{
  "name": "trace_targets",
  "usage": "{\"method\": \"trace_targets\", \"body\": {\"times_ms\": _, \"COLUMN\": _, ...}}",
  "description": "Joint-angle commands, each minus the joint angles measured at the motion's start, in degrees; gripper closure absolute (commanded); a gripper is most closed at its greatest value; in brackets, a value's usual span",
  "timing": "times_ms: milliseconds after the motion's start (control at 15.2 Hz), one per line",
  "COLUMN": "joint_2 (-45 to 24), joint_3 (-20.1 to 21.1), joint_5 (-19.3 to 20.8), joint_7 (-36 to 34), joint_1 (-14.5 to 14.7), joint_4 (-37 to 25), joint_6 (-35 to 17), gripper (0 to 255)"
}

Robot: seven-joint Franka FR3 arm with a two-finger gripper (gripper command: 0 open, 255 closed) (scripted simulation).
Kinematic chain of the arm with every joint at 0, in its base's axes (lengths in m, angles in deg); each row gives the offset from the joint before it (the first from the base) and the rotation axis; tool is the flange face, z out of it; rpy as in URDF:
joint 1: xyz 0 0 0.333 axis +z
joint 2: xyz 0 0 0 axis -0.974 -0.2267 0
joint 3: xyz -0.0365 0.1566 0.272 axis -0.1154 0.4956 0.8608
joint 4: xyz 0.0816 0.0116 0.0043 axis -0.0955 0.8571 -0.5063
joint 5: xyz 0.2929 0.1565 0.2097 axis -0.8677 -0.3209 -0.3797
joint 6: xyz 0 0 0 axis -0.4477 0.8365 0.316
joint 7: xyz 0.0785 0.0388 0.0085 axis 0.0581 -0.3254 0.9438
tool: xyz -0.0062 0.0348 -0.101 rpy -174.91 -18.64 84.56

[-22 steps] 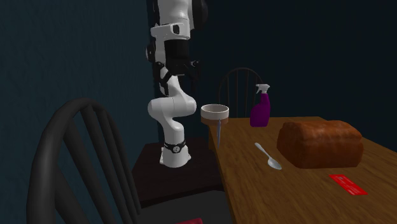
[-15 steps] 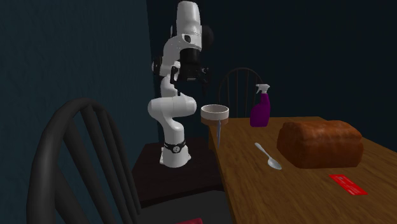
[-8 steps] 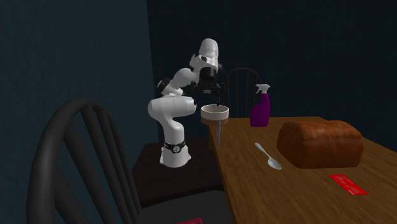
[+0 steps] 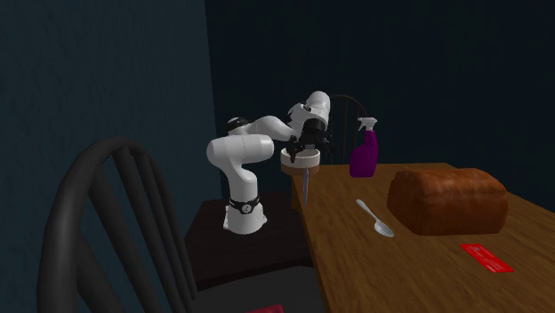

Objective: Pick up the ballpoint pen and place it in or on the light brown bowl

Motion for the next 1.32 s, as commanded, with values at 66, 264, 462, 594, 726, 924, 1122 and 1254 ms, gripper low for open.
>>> {"method": "trace_targets", "body": {"times_ms": 66, "joint_2": -0.70, "joint_3": 1.94, "joint_5": -1.46, "joint_7": -0.48, "joint_1": -0.65, "joint_4": 1.64, "joint_6": -2.88, "gripper": 0}}
{"method": "trace_targets", "body": {"times_ms": 264, "joint_2": -1.65, "joint_3": 2.96, "joint_5": -2.58, "joint_7": -0.23, "joint_1": -1.42, "joint_4": 3.01, "joint_6": -5.43, "gripper": 0}}
{"method": "trace_targets", "body": {"times_ms": 462, "joint_2": -1.65, "joint_3": 2.96, "joint_5": -2.58, "joint_7": -0.23, "joint_1": -1.42, "joint_4": 3.01, "joint_6": -5.43, "gripper": 0}}
{"method": "trace_targets", "body": {"times_ms": 594, "joint_2": -1.65, "joint_3": 2.96, "joint_5": -2.58, "joint_7": -0.23, "joint_1": -1.42, "joint_4": 3.01, "joint_6": -5.43, "gripper": 0}}
{"method": "trace_targets", "body": {"times_ms": 726, "joint_2": -1.65, "joint_3": 2.95, "joint_5": -2.57, "joint_7": -0.23, "joint_1": -1.42, "joint_4": 3.00, "joint_6": -5.41, "gripper": 0}}
{"method": "trace_targets", "body": {"times_ms": 924, "joint_2": -1.65, "joint_3": 2.95, "joint_5": -2.57, "joint_7": -0.23, "joint_1": -1.42, "joint_4": 3.00, "joint_6": -5.41, "gripper": 255}}
{"method": "trace_targets", "body": {"times_ms": 1122, "joint_2": -1.65, "joint_3": 2.95, "joint_5": -2.57, "joint_7": -0.23, "joint_1": -1.42, "joint_4": 3.00, "joint_6": -5.41, "gripper": 255}}
{"method": "trace_targets", "body": {"times_ms": 1254, "joint_2": -1.65, "joint_3": 2.95, "joint_5": -2.57, "joint_7": -0.23, "joint_1": -1.42, "joint_4": 3.00, "joint_6": -5.41, "gripper": 255}}
